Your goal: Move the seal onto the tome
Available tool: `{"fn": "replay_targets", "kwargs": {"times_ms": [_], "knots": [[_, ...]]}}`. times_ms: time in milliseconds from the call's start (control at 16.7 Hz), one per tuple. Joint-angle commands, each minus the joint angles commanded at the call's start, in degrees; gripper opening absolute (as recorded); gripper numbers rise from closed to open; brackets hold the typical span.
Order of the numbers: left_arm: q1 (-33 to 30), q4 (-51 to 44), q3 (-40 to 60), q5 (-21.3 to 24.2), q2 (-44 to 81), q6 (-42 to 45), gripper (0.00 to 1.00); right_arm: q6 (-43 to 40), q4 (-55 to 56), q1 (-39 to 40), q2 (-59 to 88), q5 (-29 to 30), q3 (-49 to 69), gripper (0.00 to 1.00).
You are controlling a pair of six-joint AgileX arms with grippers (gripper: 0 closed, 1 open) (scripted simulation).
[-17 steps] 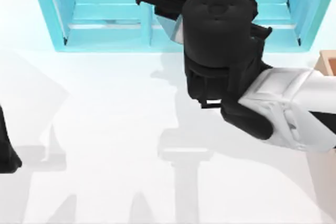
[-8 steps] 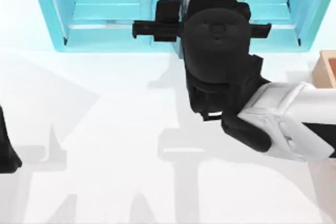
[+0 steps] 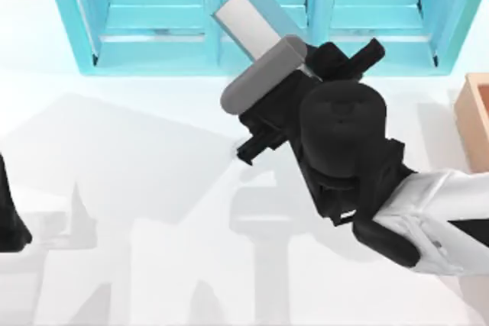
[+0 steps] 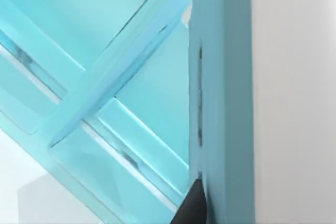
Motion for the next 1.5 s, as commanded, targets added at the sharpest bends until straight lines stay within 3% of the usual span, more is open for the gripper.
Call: {"fn": "replay_targets", "kwargs": {"times_ms": [300, 540, 720, 1500], "knots": [[0.00, 0.00, 0.00, 0.00, 0.00, 0.00, 1.00, -27.70, 4.38, -2.25, -0.73, -7.46, -9.15, 0.00], [0.00, 0.00, 0.00, 0.00, 0.00, 0.00, 1.00, -40.69, 6.43, -3.93, -2.07, -11.87, -14.59, 0.00], [0.00, 0.00, 0.00, 0.00, 0.00, 0.00, 1.00, -43.96, 6.94, -4.49, -2.59, -13.19, -16.21, 0.00], [0.00, 0.00, 0.00, 0.00, 0.00, 0.00, 1.00, -43.59, 6.84, -4.09, -3.06, -12.74, -17.12, 0.00]]}}
